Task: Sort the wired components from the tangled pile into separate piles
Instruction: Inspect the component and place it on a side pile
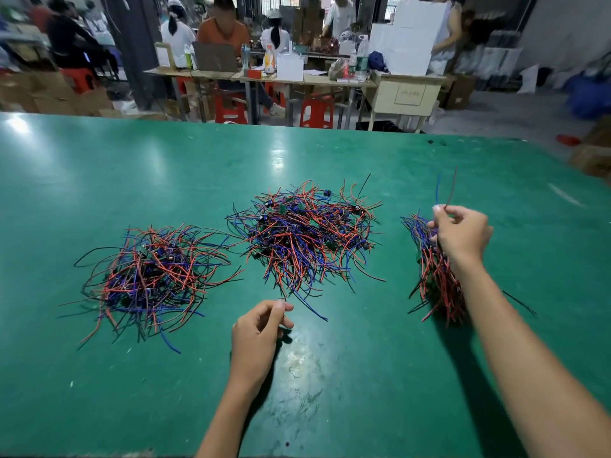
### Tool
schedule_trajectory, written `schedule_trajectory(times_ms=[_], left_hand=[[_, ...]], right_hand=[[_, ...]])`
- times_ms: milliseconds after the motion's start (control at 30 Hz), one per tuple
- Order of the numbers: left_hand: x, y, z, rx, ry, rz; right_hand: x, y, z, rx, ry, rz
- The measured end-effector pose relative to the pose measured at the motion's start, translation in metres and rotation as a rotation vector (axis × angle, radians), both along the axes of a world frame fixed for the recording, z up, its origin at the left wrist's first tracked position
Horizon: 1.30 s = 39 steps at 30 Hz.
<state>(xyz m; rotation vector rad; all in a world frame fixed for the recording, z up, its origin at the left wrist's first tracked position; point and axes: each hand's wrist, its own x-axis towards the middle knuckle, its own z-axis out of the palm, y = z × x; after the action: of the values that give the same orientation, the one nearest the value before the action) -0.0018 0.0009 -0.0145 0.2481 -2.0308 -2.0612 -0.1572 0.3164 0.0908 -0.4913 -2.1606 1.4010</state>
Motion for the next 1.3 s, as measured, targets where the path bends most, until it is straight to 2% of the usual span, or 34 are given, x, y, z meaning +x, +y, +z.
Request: schedule_trajectory(times_ms=[100, 167, 233, 333, 433, 567, 700, 867, 967, 1067, 1200, 1300], left_hand=[[-0.001, 0.001, 0.000, 0.000, -0.004, -0.020], [-0.002, 0.001, 0.000, 0.002, 0.000, -0.009], [-0.003, 0.001, 0.000, 0.004, 0.004, 0.000], [-0.003, 0.000, -0.001, -0.015, 0.001, 0.005], [-0.002, 0.001, -0.001, -0.029, -0.001, 0.002], [-0.002, 0.000, -0.003, -0.030, -0.009, 0.003], [-0.001, 0.001, -0.002, -0.022, -0.005, 0.003], [0.002, 0.004, 0.001, -0.042, -0.013, -0.016], [0.002, 0.008, 0.005, -0.030, 0.015, -0.028], [0.001, 0.016, 0.011, -0.059, 0.041, -0.060], [-0.008, 0.031, 0.024, -0.049, 0.053, -0.097], [-0.016, 0.037, 0.034, 0.004, 0.034, -0.102]], right_hand=[[-0.021, 0.020, 0.001, 0.351, -0.364, -0.026], [-0.018, 0.005, -0.007, 0.467, -0.344, 0.018], [-0.009, -0.026, -0.024, 0.511, -0.293, 0.135], [0.006, -0.079, -0.062, 0.517, -0.431, 0.275], [0.014, -0.116, -0.081, 0.476, -0.452, 0.227], [0.014, -0.125, -0.083, 0.406, -0.447, 0.233], [0.038, -0.117, -0.094, 0.356, -0.293, 0.177], [0.069, -0.109, -0.098, 0.083, -0.083, 0.130], [0.085, -0.109, -0.101, 0.045, 0.052, 0.111], [0.099, -0.113, -0.101, 0.154, 0.175, 0.203], [0.121, -0.123, -0.104, 0.574, 0.434, 0.349], [0.128, -0.128, -0.107, 0.727, 0.536, 0.509]])
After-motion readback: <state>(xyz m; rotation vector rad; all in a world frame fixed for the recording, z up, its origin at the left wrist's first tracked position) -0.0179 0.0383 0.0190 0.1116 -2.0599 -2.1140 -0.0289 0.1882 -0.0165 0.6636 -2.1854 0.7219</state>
